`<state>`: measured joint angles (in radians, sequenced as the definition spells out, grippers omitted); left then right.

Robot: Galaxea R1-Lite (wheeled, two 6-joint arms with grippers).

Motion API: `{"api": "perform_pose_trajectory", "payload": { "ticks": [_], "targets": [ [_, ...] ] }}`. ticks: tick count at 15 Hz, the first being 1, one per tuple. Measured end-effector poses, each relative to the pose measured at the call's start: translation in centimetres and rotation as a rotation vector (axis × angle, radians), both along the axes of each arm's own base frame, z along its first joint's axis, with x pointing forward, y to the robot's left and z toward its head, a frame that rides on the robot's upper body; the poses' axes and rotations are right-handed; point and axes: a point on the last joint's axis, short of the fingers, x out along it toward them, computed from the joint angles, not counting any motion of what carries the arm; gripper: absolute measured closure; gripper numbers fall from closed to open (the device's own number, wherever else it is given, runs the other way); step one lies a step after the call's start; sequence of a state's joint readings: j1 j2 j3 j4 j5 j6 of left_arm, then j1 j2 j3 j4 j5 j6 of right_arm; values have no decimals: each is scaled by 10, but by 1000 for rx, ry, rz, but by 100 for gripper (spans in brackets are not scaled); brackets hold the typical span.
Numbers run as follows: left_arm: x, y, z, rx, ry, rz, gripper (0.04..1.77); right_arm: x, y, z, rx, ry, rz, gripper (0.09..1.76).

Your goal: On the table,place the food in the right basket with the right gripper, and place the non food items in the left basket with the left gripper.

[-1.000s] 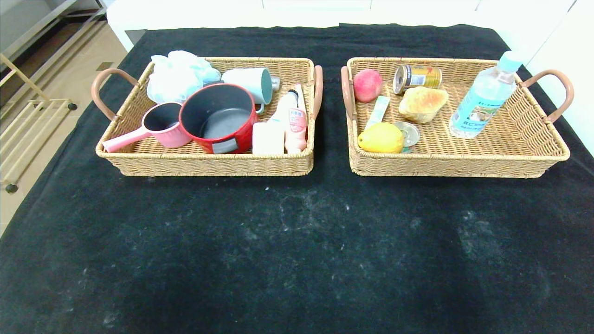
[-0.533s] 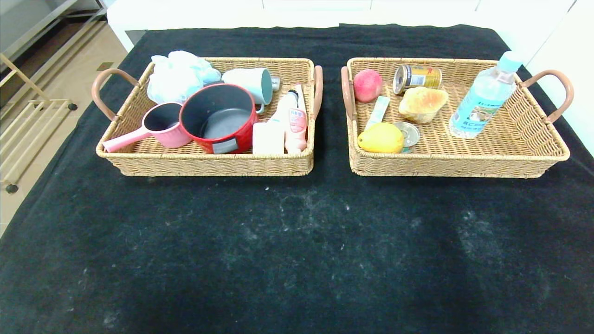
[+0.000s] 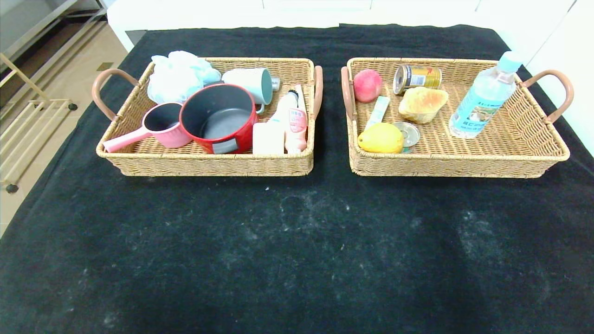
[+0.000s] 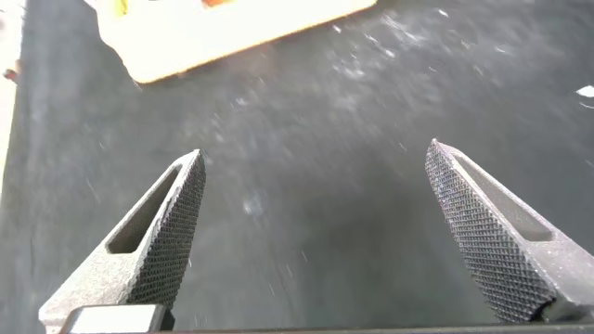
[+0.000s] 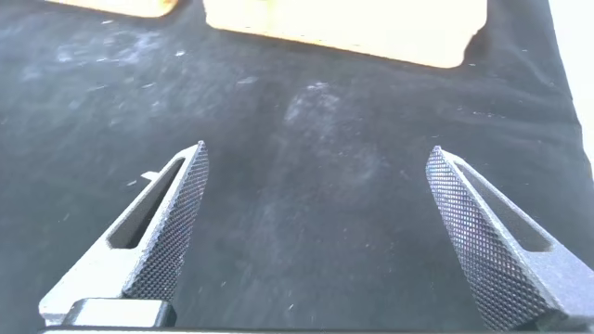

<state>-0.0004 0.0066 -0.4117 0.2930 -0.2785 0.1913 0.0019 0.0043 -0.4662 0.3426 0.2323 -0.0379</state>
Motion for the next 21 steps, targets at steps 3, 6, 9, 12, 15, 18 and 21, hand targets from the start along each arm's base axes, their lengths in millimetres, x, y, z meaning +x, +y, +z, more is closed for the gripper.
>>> {"api": "perform_pose_trajectory", "payload": {
  "ticks": [3, 6, 9, 12, 15, 18, 21],
  "targets": [
    [22, 1, -24, -12, -32, 29, 9, 20, -2, -14, -9, -81, -83, 14],
    [34, 1, -46, -48, 38, 60, 9, 42, -3, -43, -53, -114, -155, 14],
    [39, 3, -60, -55, 88, 147, 9, 50, -4, -65, -58, -39, -175, 14],
    [41, 4, -67, -78, 125, 170, 9, 52, -4, -77, -46, 70, -176, 14],
    [41, 5, -69, -82, 136, 225, 9, 52, -5, -84, -46, 131, -209, 14],
    [43, 6, -75, -86, 162, 256, 9, 52, -5, -84, -4, 138, -211, 14],
    [43, 6, -76, -118, 171, 256, 9, 52, -5, -84, 29, 142, -221, 14]
  ]
}}
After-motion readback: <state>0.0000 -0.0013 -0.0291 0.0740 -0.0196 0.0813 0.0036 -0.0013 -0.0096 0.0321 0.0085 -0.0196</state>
